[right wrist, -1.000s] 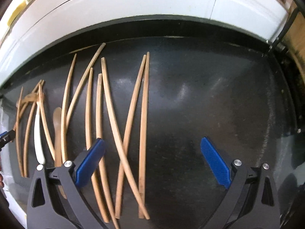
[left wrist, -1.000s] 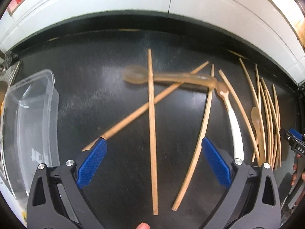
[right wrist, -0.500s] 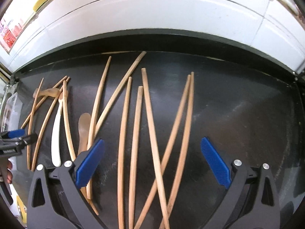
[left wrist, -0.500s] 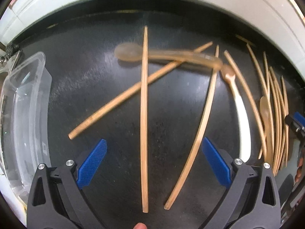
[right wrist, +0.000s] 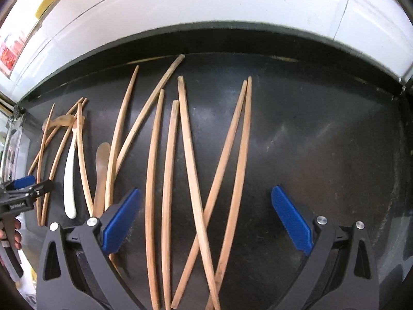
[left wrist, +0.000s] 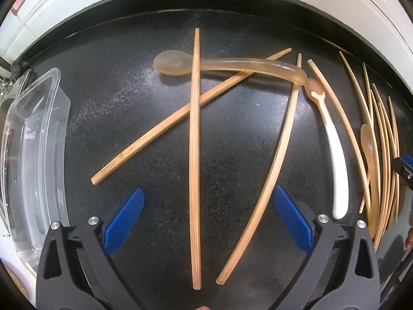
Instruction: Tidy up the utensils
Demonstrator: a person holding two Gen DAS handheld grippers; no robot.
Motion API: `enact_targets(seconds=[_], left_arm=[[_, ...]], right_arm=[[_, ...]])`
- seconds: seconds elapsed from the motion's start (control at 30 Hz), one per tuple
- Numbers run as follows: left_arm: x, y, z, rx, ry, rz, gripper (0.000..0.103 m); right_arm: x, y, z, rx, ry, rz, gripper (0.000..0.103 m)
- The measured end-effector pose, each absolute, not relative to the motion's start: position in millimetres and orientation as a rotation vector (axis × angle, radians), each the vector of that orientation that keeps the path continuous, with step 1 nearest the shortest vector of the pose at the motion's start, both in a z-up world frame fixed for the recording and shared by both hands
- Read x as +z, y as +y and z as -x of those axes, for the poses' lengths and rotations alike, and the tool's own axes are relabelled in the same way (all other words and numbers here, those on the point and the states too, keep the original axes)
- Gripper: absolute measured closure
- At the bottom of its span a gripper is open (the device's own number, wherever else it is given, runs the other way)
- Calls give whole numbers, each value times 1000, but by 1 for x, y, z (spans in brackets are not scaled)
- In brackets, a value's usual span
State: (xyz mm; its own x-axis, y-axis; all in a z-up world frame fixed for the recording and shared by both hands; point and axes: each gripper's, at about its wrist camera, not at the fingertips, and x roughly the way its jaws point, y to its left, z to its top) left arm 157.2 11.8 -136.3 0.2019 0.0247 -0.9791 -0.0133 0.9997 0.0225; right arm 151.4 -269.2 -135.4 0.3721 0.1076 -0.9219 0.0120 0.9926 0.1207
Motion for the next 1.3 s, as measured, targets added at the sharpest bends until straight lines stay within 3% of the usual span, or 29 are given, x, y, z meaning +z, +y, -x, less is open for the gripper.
enact_targets(seconds=[0.1, 0.17, 0.23, 0.43, 0.53, 0.9, 1.03, 1.3], left_arm=[[-137, 12, -161, 29, 1372, -6, 6], [-136, 12, -162, 32, 1367, -4, 6], [-134, 16, -160, 35, 1363, -1, 6], [-132, 17, -156, 37, 1355, 0, 6], [-131, 17, -154, 38, 1347, 0, 6], [-129, 17, -150, 54, 1339, 9, 6], [-128, 16, -152, 49, 1329, 4, 5], [-126, 12, -153, 36, 1323, -9, 7]], right_arm=[[-124, -268, -143, 81, 1146, -72, 8], [-124, -263, -143, 91, 1148, -30, 37], [-129, -262, -146, 95, 1170, -29, 50], [-129, -264, -143, 109, 1158, -53, 51], [-125, -264, -138, 126, 1152, -48, 68], [-129, -247, -141, 139, 1151, 24, 69], [-138, -235, -152, 142, 1162, 32, 78], [-143, -228, -158, 114, 1139, 30, 84]])
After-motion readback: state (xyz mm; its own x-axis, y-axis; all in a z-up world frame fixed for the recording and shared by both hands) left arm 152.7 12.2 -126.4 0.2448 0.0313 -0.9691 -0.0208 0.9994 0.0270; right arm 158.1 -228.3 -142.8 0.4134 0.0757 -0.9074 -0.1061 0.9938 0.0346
